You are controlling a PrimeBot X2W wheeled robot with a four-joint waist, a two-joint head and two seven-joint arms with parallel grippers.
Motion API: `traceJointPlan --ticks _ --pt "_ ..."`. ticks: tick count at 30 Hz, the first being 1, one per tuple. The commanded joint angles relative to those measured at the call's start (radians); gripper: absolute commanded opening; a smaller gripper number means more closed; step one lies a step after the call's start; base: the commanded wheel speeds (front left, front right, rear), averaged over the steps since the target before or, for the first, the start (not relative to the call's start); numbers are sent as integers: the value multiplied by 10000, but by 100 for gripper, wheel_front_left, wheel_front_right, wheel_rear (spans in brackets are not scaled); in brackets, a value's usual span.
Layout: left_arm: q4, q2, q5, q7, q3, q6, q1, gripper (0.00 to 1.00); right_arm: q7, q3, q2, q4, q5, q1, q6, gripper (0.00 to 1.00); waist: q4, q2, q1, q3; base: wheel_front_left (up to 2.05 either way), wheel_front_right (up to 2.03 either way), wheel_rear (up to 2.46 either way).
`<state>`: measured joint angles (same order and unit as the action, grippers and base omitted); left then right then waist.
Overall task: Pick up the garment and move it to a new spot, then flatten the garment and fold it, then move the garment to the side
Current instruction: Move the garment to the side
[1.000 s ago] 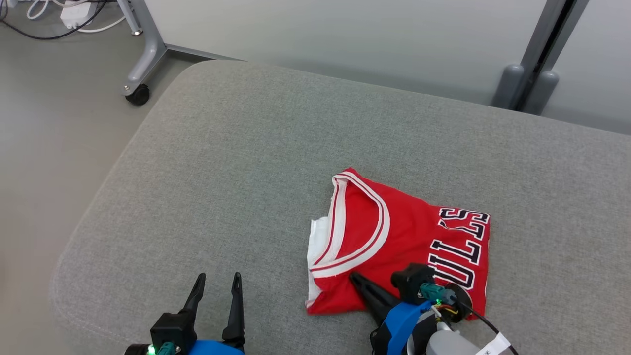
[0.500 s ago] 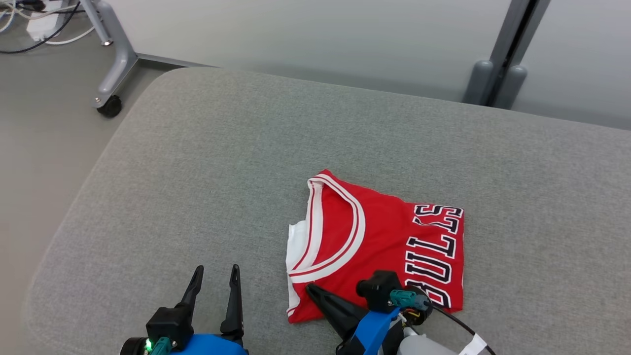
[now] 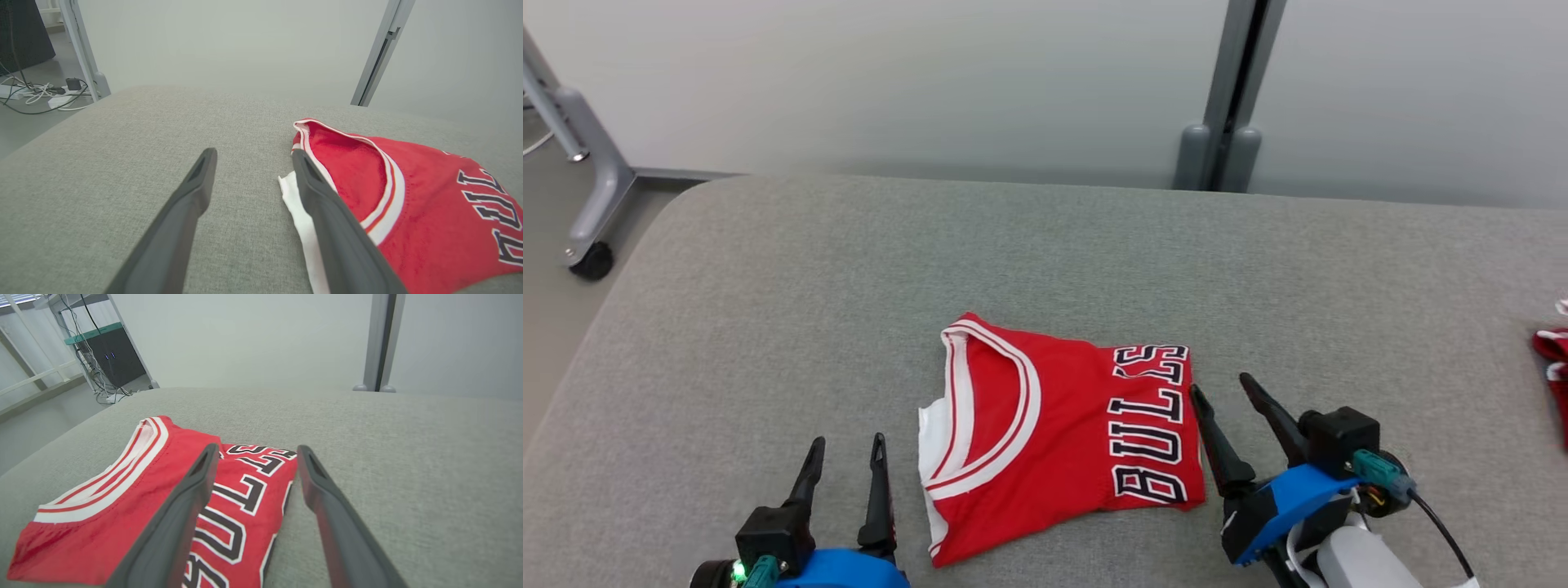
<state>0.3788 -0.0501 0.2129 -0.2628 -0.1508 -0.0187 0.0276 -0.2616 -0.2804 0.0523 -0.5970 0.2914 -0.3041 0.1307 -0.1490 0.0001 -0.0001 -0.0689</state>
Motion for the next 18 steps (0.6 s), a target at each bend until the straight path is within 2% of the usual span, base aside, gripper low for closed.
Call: traceJointPlan --ticks 1,4,9,14,18 --pt "22 -4 -66 -23 88 -46 85 100 -36 263 -1 177 -362 214 0 100 371 -1 1 241 0 0 0" --pt "102 -5 -175 -23 252 -68 -32 100 -33 1053 3 275 -807 632 0 100 743 -1 1 340 0 0 0" --pt "169 -5 -440 -23 284 -172 -139 100 -34 1731 1 342 -927 1085 0 100 1189 -1 1 442 0 0 0" --pt "145 -7 -478 -23 325 -78 -288 100 -35 2121 -1 231 -747 1504 0 100 1415 -1 1 542 0 0 0" --pt "162 -10 -410 -23 258 -24 -443 100 -35 2035 -3 140 -605 1741 0 100 1487 -1 1 576 0 0 0"
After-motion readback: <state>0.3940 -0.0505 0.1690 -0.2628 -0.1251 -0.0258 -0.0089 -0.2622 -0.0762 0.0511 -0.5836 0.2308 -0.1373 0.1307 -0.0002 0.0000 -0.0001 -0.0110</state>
